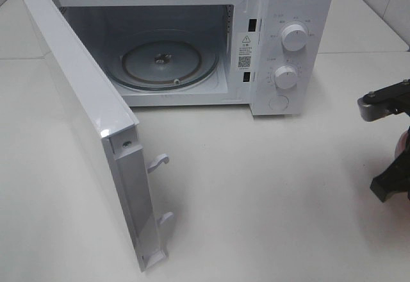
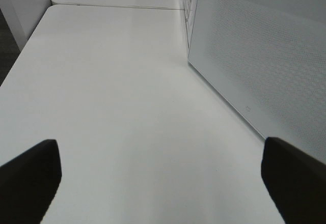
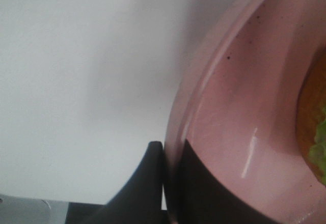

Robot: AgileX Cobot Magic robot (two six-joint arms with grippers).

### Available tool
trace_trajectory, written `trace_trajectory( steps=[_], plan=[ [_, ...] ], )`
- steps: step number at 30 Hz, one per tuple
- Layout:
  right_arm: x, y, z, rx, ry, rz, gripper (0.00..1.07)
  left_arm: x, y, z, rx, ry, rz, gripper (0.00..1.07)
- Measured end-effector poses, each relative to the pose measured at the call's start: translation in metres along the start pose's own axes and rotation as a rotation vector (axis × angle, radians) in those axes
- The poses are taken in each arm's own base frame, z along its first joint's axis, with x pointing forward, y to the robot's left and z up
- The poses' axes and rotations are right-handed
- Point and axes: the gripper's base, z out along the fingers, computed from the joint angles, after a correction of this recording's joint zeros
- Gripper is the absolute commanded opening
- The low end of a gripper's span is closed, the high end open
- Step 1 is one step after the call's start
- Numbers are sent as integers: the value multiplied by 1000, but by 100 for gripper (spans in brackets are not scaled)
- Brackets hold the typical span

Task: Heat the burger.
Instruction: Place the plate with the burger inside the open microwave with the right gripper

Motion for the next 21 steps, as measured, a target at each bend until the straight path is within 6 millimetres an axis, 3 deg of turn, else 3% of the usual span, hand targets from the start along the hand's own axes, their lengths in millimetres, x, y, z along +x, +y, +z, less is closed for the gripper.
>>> trace_trajectory(
  steps=[11,15,21],
  plan=[
    [44,47,-4,24,-30,-276,0,0,0,0,0,0,0,100],
    [48,58,-5,34,-66,-379,0,0,0,0,0,0,0,100],
    [50,82,-9,60,-169,-738,0,0,0,0,0,0,0,100]
  ],
)
